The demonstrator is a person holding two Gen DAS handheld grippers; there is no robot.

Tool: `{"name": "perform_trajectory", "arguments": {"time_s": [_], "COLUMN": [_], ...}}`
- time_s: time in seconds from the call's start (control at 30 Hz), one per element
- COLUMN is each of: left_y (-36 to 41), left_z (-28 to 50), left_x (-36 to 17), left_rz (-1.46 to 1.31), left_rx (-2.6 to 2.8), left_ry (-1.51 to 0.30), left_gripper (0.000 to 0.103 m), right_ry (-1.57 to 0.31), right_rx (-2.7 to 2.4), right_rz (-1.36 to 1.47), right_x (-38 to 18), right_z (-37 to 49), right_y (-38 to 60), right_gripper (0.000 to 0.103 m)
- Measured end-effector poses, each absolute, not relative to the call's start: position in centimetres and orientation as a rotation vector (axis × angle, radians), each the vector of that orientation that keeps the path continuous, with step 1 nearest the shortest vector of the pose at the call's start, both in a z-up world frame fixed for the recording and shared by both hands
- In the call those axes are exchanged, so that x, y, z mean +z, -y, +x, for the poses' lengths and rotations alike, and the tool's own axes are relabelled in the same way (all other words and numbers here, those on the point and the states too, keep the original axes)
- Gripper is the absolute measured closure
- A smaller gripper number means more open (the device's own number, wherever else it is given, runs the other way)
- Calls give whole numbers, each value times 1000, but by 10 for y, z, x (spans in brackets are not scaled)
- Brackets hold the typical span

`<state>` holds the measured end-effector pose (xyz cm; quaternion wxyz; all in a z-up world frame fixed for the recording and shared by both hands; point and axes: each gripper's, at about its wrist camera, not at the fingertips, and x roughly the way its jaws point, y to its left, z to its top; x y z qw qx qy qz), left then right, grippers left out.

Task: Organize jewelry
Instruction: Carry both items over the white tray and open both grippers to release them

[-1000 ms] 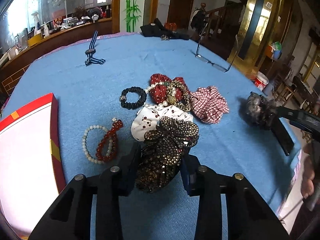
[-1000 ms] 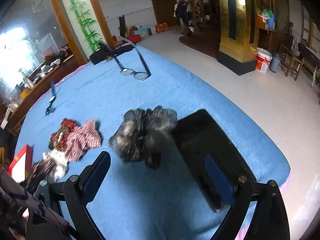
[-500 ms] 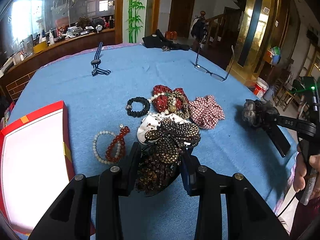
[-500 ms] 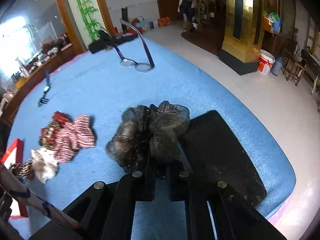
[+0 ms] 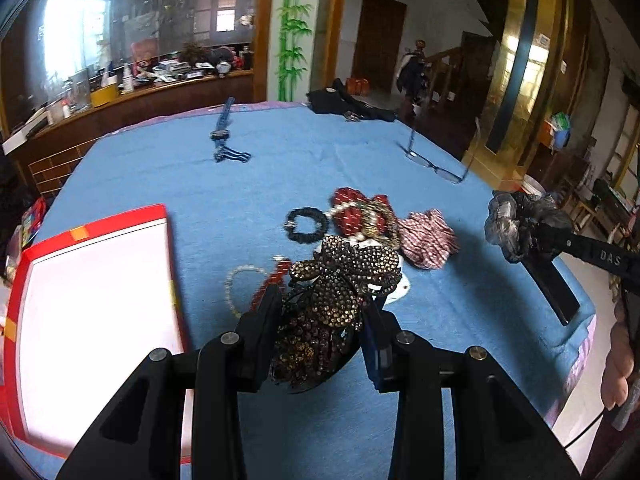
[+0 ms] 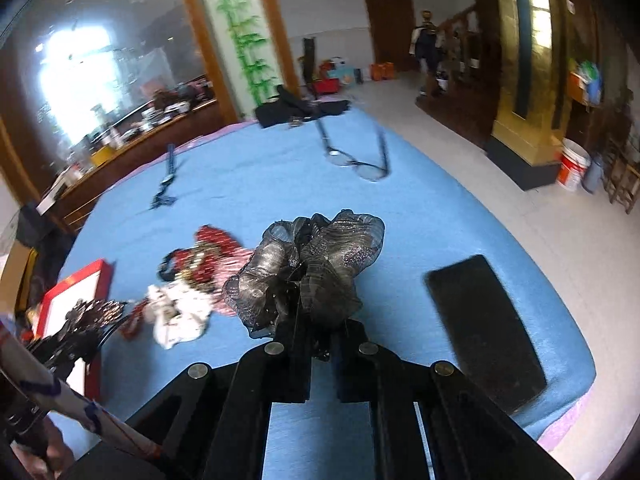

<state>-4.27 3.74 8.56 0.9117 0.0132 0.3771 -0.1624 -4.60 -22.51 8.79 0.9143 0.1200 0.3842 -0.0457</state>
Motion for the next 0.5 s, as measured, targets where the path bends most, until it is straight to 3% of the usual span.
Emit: {"name": "perform_trajectory", "arguments": {"time_s": [0.5], "left_y": [-171], "left_z": [-46], "left_x": [109], "left_rz": [-55], "left_rx": [-95], "left_ry": [-713], "left_gripper": [67], "right_ry": [-817], "right_rx": [247], "right_rz": [111], "right_x": [112], "right_z": [-16], "right_y": [67], "right_gripper": [96]}}
